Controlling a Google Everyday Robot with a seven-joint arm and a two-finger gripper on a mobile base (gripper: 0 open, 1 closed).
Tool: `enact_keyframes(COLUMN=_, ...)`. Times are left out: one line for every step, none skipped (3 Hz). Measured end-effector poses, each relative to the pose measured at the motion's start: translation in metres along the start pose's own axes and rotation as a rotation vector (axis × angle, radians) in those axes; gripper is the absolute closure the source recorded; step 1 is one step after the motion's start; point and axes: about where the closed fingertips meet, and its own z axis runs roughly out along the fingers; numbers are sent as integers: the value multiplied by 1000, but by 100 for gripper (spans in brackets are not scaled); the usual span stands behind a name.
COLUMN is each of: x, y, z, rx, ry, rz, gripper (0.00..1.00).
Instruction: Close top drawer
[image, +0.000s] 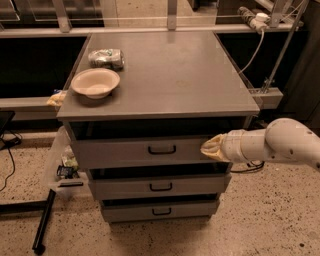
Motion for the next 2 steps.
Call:
enact_keyframes(x=-17, y=32, z=-33, rx=-85, ry=15, rz=28, gripper=100)
enact_keyframes(x=-53, y=63, z=-81, rx=-151, ry=15, rz=47, gripper=100)
